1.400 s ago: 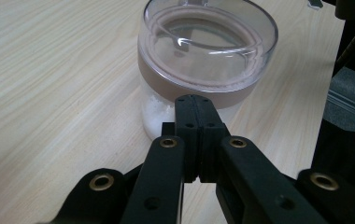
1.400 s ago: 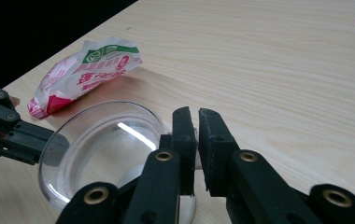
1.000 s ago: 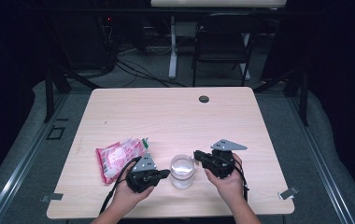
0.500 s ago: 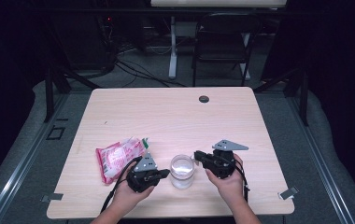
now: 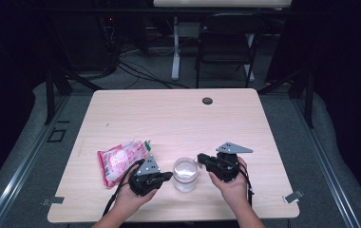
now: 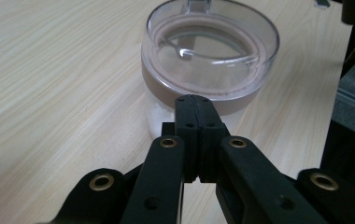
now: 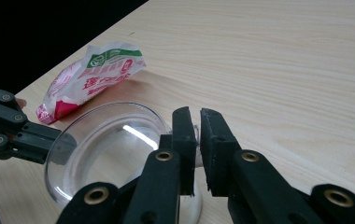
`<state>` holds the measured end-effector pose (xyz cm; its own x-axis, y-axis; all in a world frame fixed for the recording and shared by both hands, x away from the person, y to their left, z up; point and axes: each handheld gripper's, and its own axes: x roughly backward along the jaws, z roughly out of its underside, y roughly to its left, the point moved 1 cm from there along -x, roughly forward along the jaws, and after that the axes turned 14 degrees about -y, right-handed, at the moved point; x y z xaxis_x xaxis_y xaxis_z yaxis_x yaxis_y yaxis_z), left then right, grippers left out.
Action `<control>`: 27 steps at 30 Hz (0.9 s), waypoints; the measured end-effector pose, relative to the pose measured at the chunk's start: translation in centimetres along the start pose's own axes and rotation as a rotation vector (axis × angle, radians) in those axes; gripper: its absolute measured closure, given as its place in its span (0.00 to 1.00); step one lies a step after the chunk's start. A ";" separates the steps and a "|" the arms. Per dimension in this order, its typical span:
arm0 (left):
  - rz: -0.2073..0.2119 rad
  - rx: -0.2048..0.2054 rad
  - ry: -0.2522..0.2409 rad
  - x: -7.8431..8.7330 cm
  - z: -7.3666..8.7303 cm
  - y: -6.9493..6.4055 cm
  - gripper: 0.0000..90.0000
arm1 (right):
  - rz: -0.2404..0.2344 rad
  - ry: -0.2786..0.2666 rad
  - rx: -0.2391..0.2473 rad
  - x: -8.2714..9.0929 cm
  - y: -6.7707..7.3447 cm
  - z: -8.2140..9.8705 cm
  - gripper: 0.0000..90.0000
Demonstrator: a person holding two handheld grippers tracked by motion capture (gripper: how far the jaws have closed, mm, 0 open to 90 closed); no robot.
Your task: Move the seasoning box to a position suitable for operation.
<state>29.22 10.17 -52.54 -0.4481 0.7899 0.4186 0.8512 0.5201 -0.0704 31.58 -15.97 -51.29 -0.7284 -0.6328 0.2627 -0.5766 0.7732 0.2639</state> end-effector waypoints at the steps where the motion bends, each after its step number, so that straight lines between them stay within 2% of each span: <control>1: 0.001 0.002 0.000 0.0 0.0 0.0 1.00 | 0.000 0.001 -0.001 0.0 0.0 0.0 0.94; 7: 0.005 -0.003 0.002 0.0 0.0 0.0 1.00 | 0.005 0.003 -0.008 0.1 -0.1 -0.1 0.98; 13: 0.012 -0.009 -0.001 0.0 0.0 0.0 1.00 | 0.004 -0.002 -0.028 0.1 -0.3 -0.1 0.97; 14: 0.017 -0.009 -0.001 0.0 0.0 -0.1 1.00 | 0.003 -0.005 -0.048 -0.1 -0.3 -0.1 0.95; 21: 0.017 -0.016 0.001 0.0 0.0 -0.2 1.00 | 0.001 -0.007 -0.056 -0.7 -0.3 -0.2 0.95; 24: 0.018 -0.020 0.004 0.0 0.0 -0.2 1.00 | -0.005 -0.005 -0.090 -0.7 -0.5 -0.1 0.96; 27: 0.017 -0.023 0.001 0.0 0.0 -0.2 1.00 | -0.003 -0.007 -0.099 -0.7 -0.5 -0.1 0.96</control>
<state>29.02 10.05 -52.54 -0.4331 0.7985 0.4182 0.8650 0.4986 -0.0564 32.39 -15.92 -51.47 -0.7294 -0.6345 0.2559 -0.5394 0.7634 0.3553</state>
